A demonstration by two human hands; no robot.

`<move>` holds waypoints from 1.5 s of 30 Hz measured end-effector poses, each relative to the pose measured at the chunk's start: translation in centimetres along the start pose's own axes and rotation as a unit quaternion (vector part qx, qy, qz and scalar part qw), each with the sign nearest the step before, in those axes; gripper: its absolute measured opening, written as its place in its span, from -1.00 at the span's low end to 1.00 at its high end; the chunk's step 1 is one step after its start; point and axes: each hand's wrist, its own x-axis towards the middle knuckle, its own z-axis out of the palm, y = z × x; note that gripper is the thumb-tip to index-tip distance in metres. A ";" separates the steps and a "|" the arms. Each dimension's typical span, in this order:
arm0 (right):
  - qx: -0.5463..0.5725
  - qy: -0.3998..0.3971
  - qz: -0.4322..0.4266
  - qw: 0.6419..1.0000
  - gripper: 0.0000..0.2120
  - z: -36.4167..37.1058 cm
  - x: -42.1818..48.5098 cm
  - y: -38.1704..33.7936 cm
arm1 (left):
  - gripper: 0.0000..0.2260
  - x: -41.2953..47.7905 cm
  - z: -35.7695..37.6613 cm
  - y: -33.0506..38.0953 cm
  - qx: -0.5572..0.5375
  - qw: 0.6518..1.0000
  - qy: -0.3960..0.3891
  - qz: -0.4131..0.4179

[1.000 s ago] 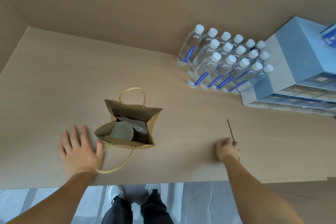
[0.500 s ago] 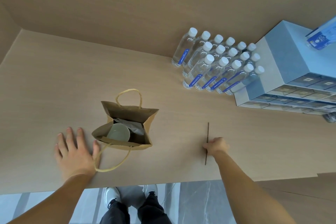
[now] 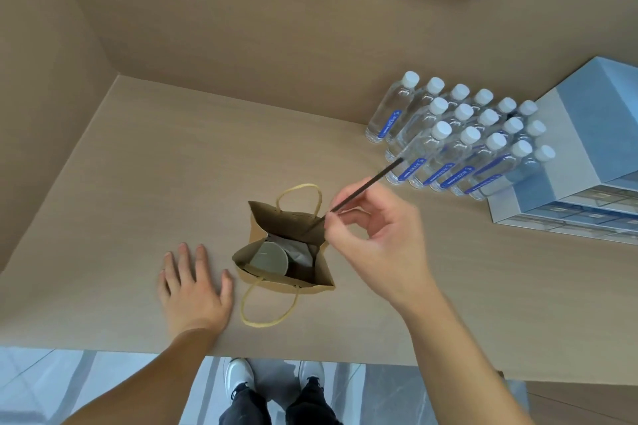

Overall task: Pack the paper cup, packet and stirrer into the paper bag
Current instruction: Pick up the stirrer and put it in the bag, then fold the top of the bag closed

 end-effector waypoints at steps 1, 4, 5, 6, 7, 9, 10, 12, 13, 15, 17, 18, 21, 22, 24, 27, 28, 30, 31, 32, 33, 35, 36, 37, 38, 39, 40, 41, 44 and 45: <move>-0.044 -0.019 -0.001 0.999 -0.89 0.3 -0.3 0.3 | -0.32 -0.1 -0.1 0.0 0.002 1.000 -0.004 -0.001; -0.104 -0.052 0.006 0.993 -0.86 1.2 -1.0 1.1 | -0.32 -0.1 -0.3 0.1 -0.003 1.000 -0.006 -0.004; -0.110 -0.055 0.009 0.992 -0.85 1.3 -1.1 1.2 | -0.33 -0.1 -0.3 0.1 -0.005 1.000 -0.007 -0.006; -0.115 -0.054 0.007 0.992 -0.84 1.3 -1.1 1.2 | -0.33 -0.1 -0.3 0.1 -0.004 1.000 -0.008 -0.006; -0.121 -0.051 0.003 0.991 -0.83 1.3 -1.0 1.2 | -0.33 -0.1 -0.1 0.1 -0.001 1.000 -0.009 -0.006; -0.124 -0.045 0.000 0.991 -0.81 1.0 -0.8 1.0 | -0.33 0.0 0.1 -0.1 0.003 1.000 -0.008 -0.005; -0.123 -0.035 0.001 0.992 -0.81 0.9 -0.7 0.9 | -0.33 0.0 0.1 -0.2 0.004 1.000 -0.010 -0.004; -0.116 0.001 0.010 0.993 -0.83 0.4 -0.5 0.8 | -0.33 0.0 -0.1 -0.2 0.002 1.000 -0.016 -0.002; -0.112 0.022 0.022 0.993 -0.84 0.0 -0.4 0.9 | -0.33 -0.1 -0.3 0.0 -0.004 1.000 -0.023 -0.004; -0.123 0.042 0.067 0.989 -0.84 -1.2 -0.4 1.7 | -0.34 -0.3 -1.5 0.6 -0.039 0.998 -0.044 -0.021; -0.160 -0.006 0.142 0.977 -0.83 -2.9 -0.8 2.9 | -0.38 -0.1 -3.3 0.9 -0.131 0.989 -0.063 -0.023; -0.166 -0.059 0.190 0.966 -0.79 -3.5 -1.3 3.6 | -0.44 0.0 -4.8 0.8 -0.213 0.974 -0.079 -0.011; -0.154 -0.222 0.245 0.931 -0.61 -3.3 -3.0 5.7 | -0.58 -0.9 -10.0 0.6 -0.413 0.903 -0.108 0.048; -0.139 -0.241 0.235 0.931 -0.56 -2.6 -3.5 6.2 | -0.58 -1.4 -11.6 1.0 -0.433 0.890 -0.119 0.079; -0.101 -0.231 0.210 0.945 -0.55 -0.9 -4.1 7.0 | -0.59 -2.2 -13.9 2.4 -0.439 0.875 -0.153 0.137; -0.066 -0.173 0.174 0.967 -0.63 1.4 -4.1 8.2 | -0.60 -2.5 -15.3 4.3 -0.426 0.872 -0.147 0.190; -0.068 -0.151 0.161 0.973 -0.67 1.7 -4.0 8.6 | -0.59 -2.4 -15.4 4.6 -0.412 0.880 -0.130 0.199; -0.093 -0.120 0.126 0.980 -0.71 1.9 -3.7 9.1 | -0.61 -1.9 -15.7 4.7 -0.364 0.901 -0.084 0.219; -0.100 -0.109 0.106 0.983 -0.72 1.8 -3.5 9.1 | -0.63 -1.7 -16.0 4.7 -0.339 0.909 -0.063 0.235; -0.090 -0.096 0.092 0.987 -0.73 1.8 -3.3 9.0 | -0.63 -1.5 -16.3 4.8 -0.327 0.911 -0.051 0.248; -0.066 -0.081 0.088 0.991 -0.76 1.8 -3.2 8.9 | -0.64 -1.3 -16.5 4.8 -0.336 0.906 -0.047 0.253; -0.010 -0.043 0.113 0.993 -0.75 1.9 -2.8 8.7 | -0.69 -1.3 -16.6 5.1 -0.382 0.897 -0.035 0.221; 0.016 -0.021 0.132 0.991 -0.68 2.1 -2.7 8.8 | -0.71 -1.3 -16.5 5.2 -0.410 0.894 -0.025 0.181; 0.043 0.003 0.147 0.988 -0.59 2.2 -2.6 9.0 | -0.70 -1.2 -16.3 5.3 -0.449 0.883 -0.018 0.140; 0.066 0.025 0.155 0.985 -0.54 2.3 -2.6 9.4 | -0.69 -1.2 -16.1 5.4 -0.477 0.871 -0.011 0.112; 0.077 0.040 0.155 0.984 -0.52 2.4 -2.6 9.7 | -0.69 -1.3 -15.7 5.3 -0.481 0.869 0.003 0.115; 0.078 0.045 0.153 0.984 -0.51 2.3 -2.7 10.1 | -0.72 -1.3 -15.5 5.2 -0.455 0.878 0.024 0.144; 0.074 0.042 0.147 0.985 -0.48 2.3 -2.7 10.5 | -0.72 -1.2 -15.3 5.1 -0.415 0.891 0.042 0.181; -0.027 0.003 0.085 0.996 -0.46 2.3 -2.8 11.4 | -0.63 -1.0 -14.8 4.6 -0.264 0.922 0.055 0.278; -0.059 -0.007 0.071 0.996 -0.51 2.5 -2.8 11.4 | -0.64 -0.9 -14.7 4.7 -0.239 0.927 0.026 0.287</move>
